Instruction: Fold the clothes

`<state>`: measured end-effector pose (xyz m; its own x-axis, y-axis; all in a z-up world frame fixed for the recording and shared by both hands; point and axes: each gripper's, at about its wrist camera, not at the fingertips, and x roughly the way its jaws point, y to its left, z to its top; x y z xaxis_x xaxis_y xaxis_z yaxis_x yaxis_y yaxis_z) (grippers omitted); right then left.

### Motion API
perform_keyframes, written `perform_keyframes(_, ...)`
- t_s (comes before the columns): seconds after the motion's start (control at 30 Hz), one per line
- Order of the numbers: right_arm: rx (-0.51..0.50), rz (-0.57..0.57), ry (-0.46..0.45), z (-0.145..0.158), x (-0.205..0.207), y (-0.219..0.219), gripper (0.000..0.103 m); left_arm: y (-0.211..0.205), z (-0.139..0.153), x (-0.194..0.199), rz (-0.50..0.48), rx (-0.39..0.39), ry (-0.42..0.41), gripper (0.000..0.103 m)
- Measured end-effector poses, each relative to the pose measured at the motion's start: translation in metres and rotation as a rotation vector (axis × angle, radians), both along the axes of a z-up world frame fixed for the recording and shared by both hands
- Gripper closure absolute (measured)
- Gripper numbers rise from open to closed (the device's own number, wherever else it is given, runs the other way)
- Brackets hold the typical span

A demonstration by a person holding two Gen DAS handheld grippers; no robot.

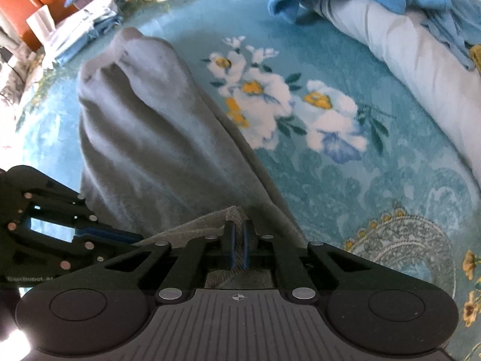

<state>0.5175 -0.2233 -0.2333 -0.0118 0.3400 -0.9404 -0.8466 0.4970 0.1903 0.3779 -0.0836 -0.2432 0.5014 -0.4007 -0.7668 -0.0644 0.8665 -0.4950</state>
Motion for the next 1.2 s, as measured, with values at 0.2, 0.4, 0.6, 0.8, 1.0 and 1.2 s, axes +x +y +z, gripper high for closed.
perform_keyframes(0.2, -0.014, -0.020, 0.011, -0.003, -0.002, 0.002, 0.098, 0.007, 0.000, 0.004, 0.009, -0.037, 0.020, 0.099)
perform_keyframes(0.4, -0.024, -0.015, -0.006, 0.015, -0.006, 0.004, 0.087, 0.018, 0.022, -0.003, 0.006, -0.073, 0.003, 0.097)
perform_keyframes(0.6, 0.019, -0.056, -0.057, 0.045, -0.019, -0.002, 0.076, 0.041, 0.053, -0.020, 0.054, -0.044, -0.051, 0.071)
perform_keyframes(0.8, 0.011, -0.021, -0.066, 0.056, -0.036, 0.014, 0.062, 0.069, 0.074, -0.037, 0.169, 0.028, -0.088, 0.040)
perform_keyframes(1.0, -0.005, 0.075, -0.099, 0.065, -0.045, 0.058, 0.045, 0.104, 0.078, -0.050, 0.332, 0.075, -0.116, 0.005)
perform_keyframes(1.2, 0.045, 0.204, -0.168, 0.075, -0.045, 0.113, 0.020, 0.149, 0.079, -0.070, 0.527, 0.120, -0.118, 0.002)
